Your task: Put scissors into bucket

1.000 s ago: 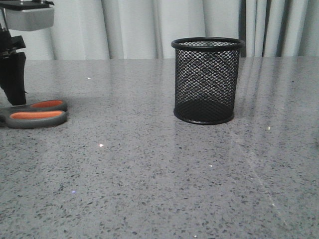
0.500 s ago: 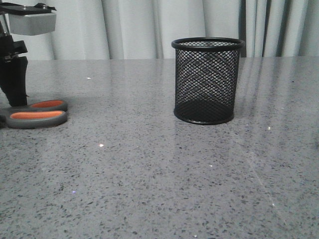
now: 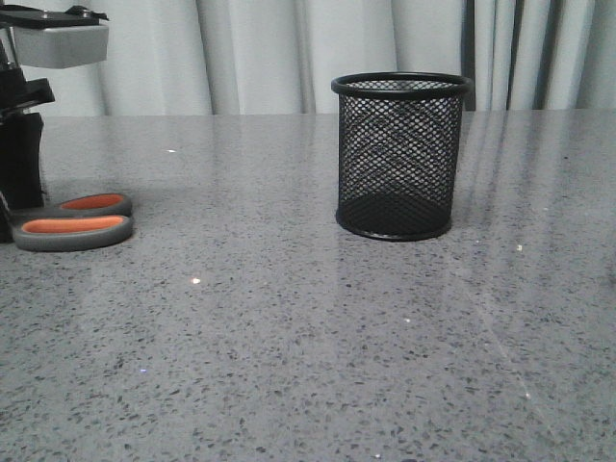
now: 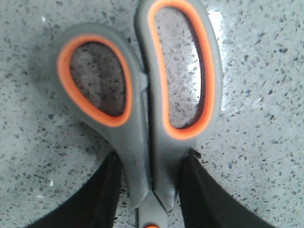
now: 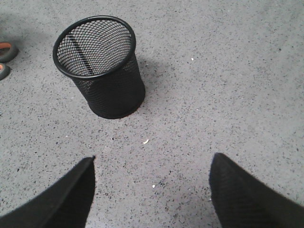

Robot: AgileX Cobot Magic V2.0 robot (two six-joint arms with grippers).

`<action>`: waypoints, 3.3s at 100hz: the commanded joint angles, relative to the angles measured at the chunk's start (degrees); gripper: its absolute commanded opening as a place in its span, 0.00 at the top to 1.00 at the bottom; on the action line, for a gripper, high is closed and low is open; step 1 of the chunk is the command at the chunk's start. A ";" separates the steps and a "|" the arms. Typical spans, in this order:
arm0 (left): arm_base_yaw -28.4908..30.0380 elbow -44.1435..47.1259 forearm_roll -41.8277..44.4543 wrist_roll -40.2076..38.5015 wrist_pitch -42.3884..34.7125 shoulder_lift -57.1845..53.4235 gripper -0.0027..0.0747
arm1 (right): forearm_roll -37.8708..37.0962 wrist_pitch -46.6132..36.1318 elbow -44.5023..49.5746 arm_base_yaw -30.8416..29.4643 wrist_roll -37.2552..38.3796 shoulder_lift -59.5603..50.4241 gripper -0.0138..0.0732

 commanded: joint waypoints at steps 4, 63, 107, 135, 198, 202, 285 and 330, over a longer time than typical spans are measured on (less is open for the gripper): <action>-0.36 -1.32 -1.62 0.10 1.13 -2.95 0.81 | 0.48 -3.16 -2.08 0.23 -0.44 0.10 0.32; -3.40 -14.57 -6.43 -1.95 2.94 -13.64 0.80 | 8.35 -6.65 -2.08 0.23 -0.58 0.10 0.32; -22.55 -25.28 -3.39 -7.56 2.80 -15.78 0.80 | 44.68 -10.91 -2.17 0.23 -18.37 1.26 0.32; -30.00 -27.03 -2.49 -8.63 1.77 -15.78 0.80 | 56.17 -3.66 -6.10 0.23 -25.09 7.95 0.32; -32.40 -27.03 -2.09 -10.51 -1.38 -15.78 0.80 | 64.32 4.11 -9.30 1.02 -30.63 17.86 0.32; -32.40 -27.03 -2.09 -10.51 -1.79 -15.78 0.80 | 64.32 4.25 -9.90 1.61 -30.64 18.51 0.32; -29.91 -27.03 0.60 -22.97 -2.12 -18.57 0.33 | 58.33 0.95 -13.71 4.08 -33.57 21.12 0.91; -10.10 -27.03 -2.10 -41.27 -2.25 -26.30 0.40 | 16.86 9.97 -34.28 0.88 -6.21 22.36 0.89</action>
